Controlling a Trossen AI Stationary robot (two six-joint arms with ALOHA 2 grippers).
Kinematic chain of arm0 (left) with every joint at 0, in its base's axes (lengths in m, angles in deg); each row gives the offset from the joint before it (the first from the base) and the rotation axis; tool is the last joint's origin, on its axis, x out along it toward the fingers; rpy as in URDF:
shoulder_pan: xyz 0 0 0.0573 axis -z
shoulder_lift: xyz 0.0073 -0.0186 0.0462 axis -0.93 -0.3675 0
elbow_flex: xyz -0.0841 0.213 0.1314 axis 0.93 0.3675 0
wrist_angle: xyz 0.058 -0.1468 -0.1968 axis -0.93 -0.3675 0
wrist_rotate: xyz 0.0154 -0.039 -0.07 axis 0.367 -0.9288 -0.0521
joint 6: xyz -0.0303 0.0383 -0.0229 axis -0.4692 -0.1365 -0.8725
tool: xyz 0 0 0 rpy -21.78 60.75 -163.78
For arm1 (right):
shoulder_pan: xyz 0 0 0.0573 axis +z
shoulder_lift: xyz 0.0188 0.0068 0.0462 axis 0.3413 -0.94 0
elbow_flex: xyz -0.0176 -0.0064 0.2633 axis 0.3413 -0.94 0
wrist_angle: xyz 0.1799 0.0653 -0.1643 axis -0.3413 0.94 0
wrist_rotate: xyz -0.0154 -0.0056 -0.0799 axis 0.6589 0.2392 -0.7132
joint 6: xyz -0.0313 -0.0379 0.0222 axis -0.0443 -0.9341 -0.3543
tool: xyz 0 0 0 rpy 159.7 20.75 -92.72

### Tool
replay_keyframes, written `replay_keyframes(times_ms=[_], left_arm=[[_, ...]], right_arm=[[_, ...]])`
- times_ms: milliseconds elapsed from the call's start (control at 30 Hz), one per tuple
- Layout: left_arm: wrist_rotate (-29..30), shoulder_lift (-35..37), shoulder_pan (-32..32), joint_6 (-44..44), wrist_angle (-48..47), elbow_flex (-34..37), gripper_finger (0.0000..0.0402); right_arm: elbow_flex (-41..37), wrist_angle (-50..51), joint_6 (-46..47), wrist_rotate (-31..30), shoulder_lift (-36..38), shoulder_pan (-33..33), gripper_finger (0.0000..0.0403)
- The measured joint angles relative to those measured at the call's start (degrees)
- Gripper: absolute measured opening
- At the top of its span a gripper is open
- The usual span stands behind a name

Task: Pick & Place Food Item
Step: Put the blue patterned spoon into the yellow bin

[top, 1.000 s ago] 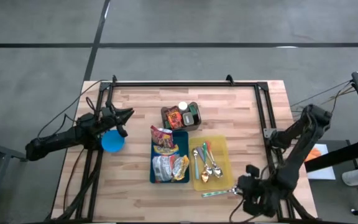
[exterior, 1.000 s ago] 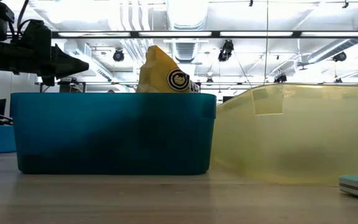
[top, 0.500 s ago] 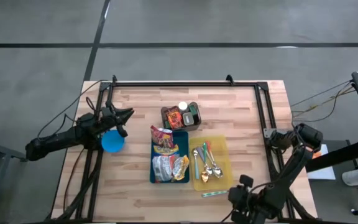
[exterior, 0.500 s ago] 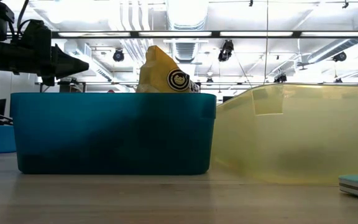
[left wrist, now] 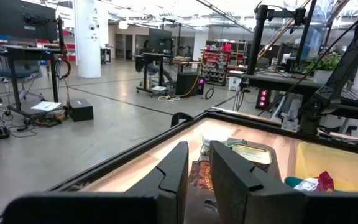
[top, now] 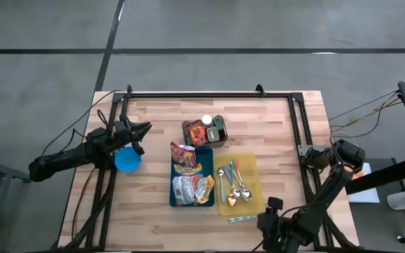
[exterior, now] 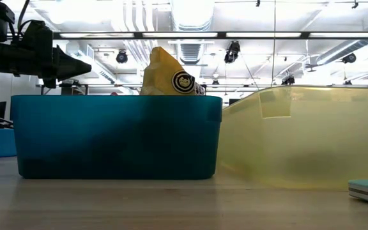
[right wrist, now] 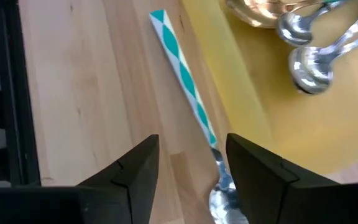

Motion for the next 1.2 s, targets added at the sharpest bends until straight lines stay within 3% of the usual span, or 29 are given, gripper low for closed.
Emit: replay_keyframes(times_ms=[600, 1200], left_arm=[[0.0, 0.0, 0.0, 0.0, 0.0, 0.0, 0.0068], [0.0, 0.0, 0.0, 0.0, 0.0, 0.0, 0.0068]], right_arm=[[-10.4, -11.5, -3.8, 1.3, 0.0, -0.8, 0.0186], [-13.1, -16.4, -3.7, 4.1, 0.2, -1.7, 0.0183]])
